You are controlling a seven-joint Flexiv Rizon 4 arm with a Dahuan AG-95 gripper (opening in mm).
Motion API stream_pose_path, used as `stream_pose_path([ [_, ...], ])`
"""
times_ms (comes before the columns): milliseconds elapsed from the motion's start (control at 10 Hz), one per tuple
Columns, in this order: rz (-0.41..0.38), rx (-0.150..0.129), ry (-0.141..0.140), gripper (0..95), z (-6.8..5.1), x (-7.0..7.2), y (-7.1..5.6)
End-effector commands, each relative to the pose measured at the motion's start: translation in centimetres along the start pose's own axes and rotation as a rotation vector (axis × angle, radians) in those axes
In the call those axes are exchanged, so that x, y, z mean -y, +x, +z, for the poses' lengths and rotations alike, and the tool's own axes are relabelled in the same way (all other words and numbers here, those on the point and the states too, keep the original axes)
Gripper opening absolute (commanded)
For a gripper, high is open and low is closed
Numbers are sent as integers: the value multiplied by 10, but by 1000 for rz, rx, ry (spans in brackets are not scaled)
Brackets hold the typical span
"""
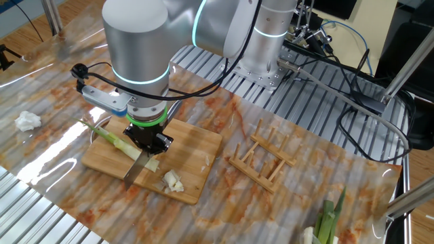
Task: Chop the scallions
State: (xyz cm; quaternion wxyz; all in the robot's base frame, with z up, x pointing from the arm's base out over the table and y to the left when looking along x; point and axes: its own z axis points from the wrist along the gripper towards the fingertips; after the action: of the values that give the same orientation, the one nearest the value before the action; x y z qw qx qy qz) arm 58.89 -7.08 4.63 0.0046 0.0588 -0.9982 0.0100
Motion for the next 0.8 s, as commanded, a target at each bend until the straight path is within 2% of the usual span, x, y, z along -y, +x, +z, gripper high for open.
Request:
stream_pose_path([
  [100, -7, -24, -9, 0, 26, 4, -1],
  [200, -9, -23, -11, 0, 23, 6, -1],
  [300, -9, -29, -27, 0, 20, 8, 0],
  [700, -2, -34, -16, 0, -3, 7, 6],
  [800, -6, -36, -15, 0, -5, 8, 5],
])
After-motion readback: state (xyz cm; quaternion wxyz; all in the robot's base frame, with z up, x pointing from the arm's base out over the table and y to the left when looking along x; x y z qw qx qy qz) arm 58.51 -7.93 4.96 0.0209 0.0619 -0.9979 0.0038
